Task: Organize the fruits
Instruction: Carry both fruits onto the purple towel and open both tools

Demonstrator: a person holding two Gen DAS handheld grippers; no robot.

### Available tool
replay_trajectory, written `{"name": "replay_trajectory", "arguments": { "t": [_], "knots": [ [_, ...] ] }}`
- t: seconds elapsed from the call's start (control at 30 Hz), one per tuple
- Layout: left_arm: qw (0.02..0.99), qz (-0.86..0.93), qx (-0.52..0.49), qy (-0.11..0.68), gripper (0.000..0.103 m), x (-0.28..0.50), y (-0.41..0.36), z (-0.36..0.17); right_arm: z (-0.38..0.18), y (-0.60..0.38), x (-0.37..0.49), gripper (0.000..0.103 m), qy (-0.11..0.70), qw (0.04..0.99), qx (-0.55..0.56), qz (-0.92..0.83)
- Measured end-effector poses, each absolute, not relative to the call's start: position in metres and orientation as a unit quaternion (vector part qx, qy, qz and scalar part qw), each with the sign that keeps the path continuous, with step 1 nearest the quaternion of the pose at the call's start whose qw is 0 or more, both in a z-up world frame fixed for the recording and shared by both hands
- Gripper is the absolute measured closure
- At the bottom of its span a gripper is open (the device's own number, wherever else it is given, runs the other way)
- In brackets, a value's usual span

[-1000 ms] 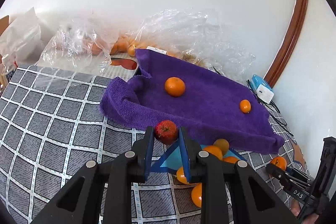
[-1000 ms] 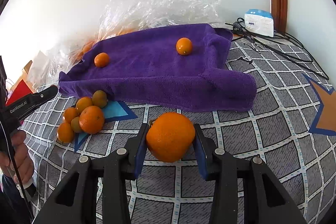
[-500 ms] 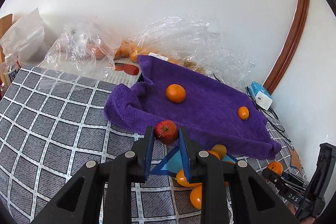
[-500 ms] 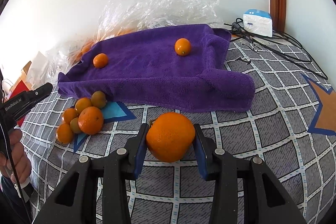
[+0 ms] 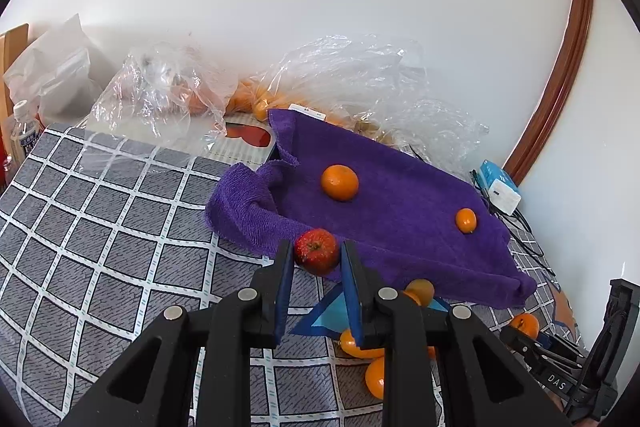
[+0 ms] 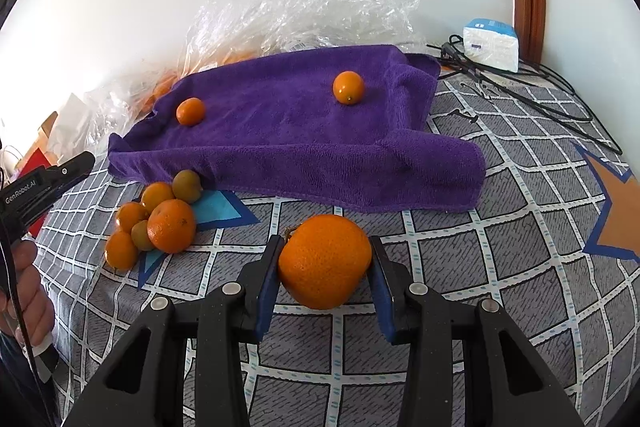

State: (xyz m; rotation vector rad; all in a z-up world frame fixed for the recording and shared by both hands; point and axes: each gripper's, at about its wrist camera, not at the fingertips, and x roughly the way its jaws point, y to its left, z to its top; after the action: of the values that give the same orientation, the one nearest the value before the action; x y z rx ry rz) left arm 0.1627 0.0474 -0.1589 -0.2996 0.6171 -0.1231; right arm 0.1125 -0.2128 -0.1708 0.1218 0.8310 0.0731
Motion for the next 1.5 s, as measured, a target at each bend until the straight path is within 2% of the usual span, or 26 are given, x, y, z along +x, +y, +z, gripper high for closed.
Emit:
{"name": "replay_trajectory", "arguments": {
  "t": [0.33,0.57,1.13,1.5],
  "knots": [
    [0.939,-0.049,-0.151,0.304,0.08,0.164,0.051,-0.16,-0.165,-0.211,0.111,0.062,0.401,0.914,0.054,0.039],
    [0.938,-0.042,-0.156,0.307,0.08,0.166,0.055,-0.161,-0.142,-0.213,0.114,0.062,0.381,0.922,0.059,0.036],
    [0.941,-0.057,-0.131,0.306,0.08,0.198,0.042,-0.109,-0.095,-0.222,0.179,0.062,0.344,0.937,0.056,0.031],
    [0.933,-0.041,-0.11,0.34,0.08,0.261,0.021,-0.133,-0.12,-0.231,0.229,0.062,0.379,0.923,0.063,0.017]
  ]
}}
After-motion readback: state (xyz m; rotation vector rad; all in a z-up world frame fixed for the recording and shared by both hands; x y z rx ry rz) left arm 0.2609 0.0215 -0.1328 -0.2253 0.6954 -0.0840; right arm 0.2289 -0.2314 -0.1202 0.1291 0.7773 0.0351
